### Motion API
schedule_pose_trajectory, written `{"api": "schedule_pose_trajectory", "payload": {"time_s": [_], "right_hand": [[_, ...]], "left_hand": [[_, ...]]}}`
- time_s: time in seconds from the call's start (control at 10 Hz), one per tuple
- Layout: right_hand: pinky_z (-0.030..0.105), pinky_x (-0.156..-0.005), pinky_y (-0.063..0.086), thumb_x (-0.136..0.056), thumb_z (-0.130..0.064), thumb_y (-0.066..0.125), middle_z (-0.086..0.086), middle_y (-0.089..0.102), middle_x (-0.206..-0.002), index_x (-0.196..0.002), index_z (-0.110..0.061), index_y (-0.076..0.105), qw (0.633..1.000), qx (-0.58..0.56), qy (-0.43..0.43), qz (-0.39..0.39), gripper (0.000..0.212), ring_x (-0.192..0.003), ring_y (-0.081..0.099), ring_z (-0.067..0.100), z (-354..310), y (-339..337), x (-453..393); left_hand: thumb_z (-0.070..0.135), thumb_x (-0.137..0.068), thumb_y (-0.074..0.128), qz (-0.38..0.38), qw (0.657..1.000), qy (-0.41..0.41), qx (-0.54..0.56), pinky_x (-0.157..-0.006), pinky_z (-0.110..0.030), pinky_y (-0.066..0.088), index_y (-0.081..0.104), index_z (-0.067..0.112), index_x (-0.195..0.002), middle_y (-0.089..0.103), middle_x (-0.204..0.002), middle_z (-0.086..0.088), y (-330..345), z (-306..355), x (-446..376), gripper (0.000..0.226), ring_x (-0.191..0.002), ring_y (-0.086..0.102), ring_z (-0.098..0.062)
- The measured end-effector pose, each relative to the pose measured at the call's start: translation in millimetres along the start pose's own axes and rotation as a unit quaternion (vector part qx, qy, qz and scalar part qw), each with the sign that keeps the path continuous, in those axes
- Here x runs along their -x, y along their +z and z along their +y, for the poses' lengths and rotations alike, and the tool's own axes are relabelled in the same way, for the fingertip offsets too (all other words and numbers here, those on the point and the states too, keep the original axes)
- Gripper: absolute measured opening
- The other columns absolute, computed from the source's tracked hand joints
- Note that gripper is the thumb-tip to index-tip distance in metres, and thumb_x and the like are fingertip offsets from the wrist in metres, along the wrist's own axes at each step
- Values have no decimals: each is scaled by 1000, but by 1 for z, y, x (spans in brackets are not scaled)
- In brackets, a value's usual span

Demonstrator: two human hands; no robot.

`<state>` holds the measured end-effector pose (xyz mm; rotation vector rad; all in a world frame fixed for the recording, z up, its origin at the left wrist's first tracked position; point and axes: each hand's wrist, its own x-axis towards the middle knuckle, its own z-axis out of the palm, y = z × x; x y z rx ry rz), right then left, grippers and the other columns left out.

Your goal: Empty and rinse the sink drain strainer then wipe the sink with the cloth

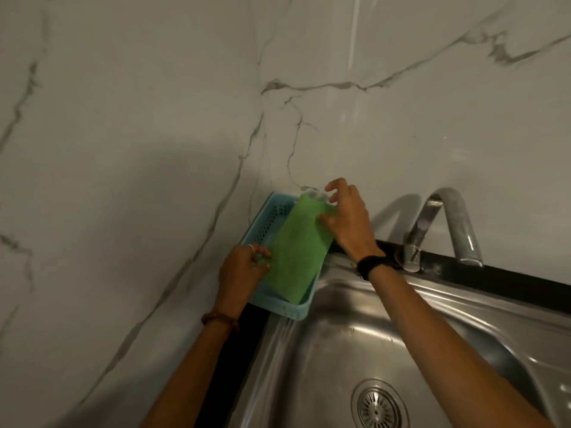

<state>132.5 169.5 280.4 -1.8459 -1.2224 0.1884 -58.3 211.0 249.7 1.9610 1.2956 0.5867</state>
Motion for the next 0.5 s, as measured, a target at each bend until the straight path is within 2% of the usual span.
{"api": "schedule_pose_trajectory", "payload": {"time_s": [0.1, 0.2, 0.3, 0.4, 0.5], "right_hand": [[33, -58, 39, -82, 6, 51, 15, 45, -109, -111, -8, 47, 985, 134, -84, -64, 33, -80, 56, 33, 13, 39, -23], [34, -63, 39, -89, -3, 47, 18, 51, -118, -119, -6, 48, 944, 261, -129, -158, 30, -93, 59, 35, 31, 77, -37], [37, -74, 48, -92, -6, 45, 17, 58, -117, -111, -3, 55, 896, 340, -129, -256, 21, -100, 60, 33, 44, 104, -45], [36, -80, 49, -94, -4, 42, 16, 63, -113, -104, -1, 59, 870, 381, -111, -293, 20, -101, 61, 30, 45, 113, -47], [37, -84, 48, -93, -2, 42, 16, 62, -118, -118, -6, 57, 904, 336, -97, -246, 30, -105, 60, 30, 37, 103, -39]], "left_hand": [[0, -86, 53, -16, 991, 27, -129, -80, -36, 49, 59, 11, -112, 46, -117, -16, 14, -11, -18, 29, -99, 56, -30], [6, -92, 41, -64, 971, 20, -229, -88, -35, 46, 49, 18, -129, 36, -138, -16, 30, -28, -35, 40, -109, 54, -31], [13, -96, 34, -144, 923, -8, -356, -92, -38, 43, 42, 21, -134, 32, -143, -17, 42, -31, -48, 40, -114, 53, -32], [14, -97, 32, -142, 894, 18, -425, -93, -38, 42, 47, 18, -129, 37, -138, -17, 49, -26, -57, 36, -114, 54, -32], [20, -97, 38, -95, 908, 21, -407, -85, -36, 45, 53, 15, -122, 39, -137, -13, 45, -16, -56, 30, -108, 56, -28]]}}
